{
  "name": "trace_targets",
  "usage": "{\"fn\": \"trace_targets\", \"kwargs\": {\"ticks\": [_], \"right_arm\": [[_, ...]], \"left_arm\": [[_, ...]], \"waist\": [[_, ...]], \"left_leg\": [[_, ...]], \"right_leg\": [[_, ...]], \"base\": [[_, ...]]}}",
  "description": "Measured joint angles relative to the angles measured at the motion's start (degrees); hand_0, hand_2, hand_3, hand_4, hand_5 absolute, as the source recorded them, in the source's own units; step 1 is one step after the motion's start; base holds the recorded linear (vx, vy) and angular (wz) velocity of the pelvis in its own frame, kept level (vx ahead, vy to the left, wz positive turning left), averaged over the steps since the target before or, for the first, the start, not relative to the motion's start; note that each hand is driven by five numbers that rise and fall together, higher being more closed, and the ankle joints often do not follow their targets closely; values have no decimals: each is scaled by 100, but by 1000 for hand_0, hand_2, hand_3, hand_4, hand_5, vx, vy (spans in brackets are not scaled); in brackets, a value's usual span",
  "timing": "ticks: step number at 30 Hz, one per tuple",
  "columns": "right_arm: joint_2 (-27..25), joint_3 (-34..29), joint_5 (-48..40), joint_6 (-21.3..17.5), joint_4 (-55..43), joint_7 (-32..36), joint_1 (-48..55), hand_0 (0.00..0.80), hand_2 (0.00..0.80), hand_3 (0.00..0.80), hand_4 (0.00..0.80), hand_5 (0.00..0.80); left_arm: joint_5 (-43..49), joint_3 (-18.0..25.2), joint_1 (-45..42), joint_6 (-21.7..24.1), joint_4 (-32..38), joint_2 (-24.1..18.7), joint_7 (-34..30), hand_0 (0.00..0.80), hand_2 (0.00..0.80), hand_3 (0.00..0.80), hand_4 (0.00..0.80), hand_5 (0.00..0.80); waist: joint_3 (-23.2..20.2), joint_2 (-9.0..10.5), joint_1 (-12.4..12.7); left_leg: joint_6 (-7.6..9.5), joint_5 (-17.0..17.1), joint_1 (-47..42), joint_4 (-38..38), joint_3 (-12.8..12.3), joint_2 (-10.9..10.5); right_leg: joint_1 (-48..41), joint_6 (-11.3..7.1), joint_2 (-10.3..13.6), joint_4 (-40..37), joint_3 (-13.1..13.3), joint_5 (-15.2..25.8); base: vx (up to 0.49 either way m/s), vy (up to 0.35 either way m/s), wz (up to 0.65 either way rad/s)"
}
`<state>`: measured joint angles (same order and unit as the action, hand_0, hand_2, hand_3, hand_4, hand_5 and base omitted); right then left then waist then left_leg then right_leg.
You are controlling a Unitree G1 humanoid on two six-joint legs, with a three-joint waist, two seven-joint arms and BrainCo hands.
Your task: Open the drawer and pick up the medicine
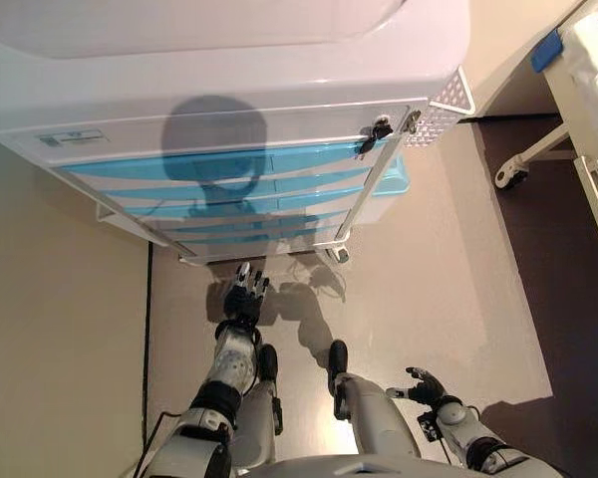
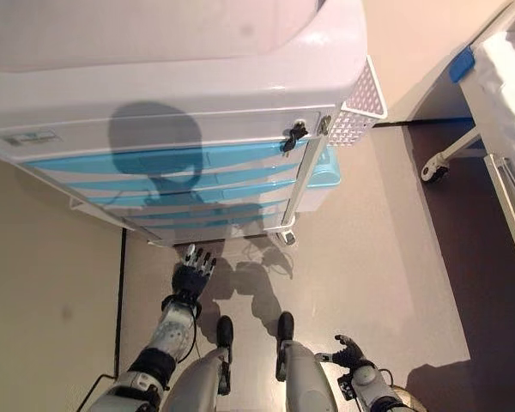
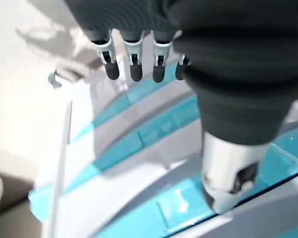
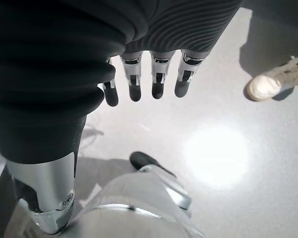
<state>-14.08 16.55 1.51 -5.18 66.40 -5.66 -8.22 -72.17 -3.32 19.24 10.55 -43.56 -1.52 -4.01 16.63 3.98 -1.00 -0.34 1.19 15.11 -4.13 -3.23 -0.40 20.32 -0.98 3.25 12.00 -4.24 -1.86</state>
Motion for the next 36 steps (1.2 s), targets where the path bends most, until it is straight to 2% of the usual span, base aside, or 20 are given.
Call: {"fn": "trace_targets", "kwargs": {"ticks": [6, 11, 14, 23, 33, 36], "right_arm": [[-2, 43, -106, -72, -114, 25, -145, 0, 0, 0, 0, 0], [-9, 67, -117, -96, -132, 55, -246, 0, 0, 0, 0, 0], [-15, 116, -147, -135, -143, 103, -270, 0, 0, 0, 0, 0], [-67, 87, -331, -242, -283, 150, -285, 0, 0, 0, 0, 0], [-101, 85, -394, -350, -328, 194, -289, 0, 0, 0, 0, 0], [-101, 86, -393, -353, -333, 222, -294, 0, 0, 0, 0, 0]], "left_arm": [[-356, -6, 324, 23, 189, -35, -115, 0, 0, 0, 0, 0], [-415, -105, 476, 59, 597, -95, -172, 0, 0, 0, 0, 0], [-414, -234, 572, 117, 689, -164, -195, 0, 0, 0, 0, 0], [-411, -279, 778, 311, 1526, -258, -228, 0, 0, 0, 0, 0], [-407, -389, 1007, 466, 1780, -521, -170, 0, 0, 0, 0, 0], [-405, -465, 1014, 480, 1779, -594, -159, 0, 0, 0, 0, 0]], "waist": [[103, 23, -143], [174, 50, -140], [193, 63, -260], [234, 84, -285], [251, 116, -301], [289, 191, -296]], "left_leg": [[2, -2, 241, -118, -1, -8], [2, -47, 481, -301, -98, 4], [3, -92, 563, -441, -126, 7], [9, -252, 1271, -1124, -114, 29], [-31, -252, 1653, -1286, -15, 52], [-30, -257, 1666, -1312, 10, 47]], "right_leg": [[224, 8, 5, 86, 23, 8], [504, 13, -1, 255, 90, 10], [581, 15, -1, 353, 132, 1], [1223, 38, 10, 874, 174, -85], [1503, 64, -6, 904, 111, -52], [1496, 88, -1, 907, 86, -37]], "base": [[-7, 0, -1], [-37, -16, -10], [-62, -24, -4], [-70, -14, 1], [-12, -5, 3], [-17, 1, 3]]}}
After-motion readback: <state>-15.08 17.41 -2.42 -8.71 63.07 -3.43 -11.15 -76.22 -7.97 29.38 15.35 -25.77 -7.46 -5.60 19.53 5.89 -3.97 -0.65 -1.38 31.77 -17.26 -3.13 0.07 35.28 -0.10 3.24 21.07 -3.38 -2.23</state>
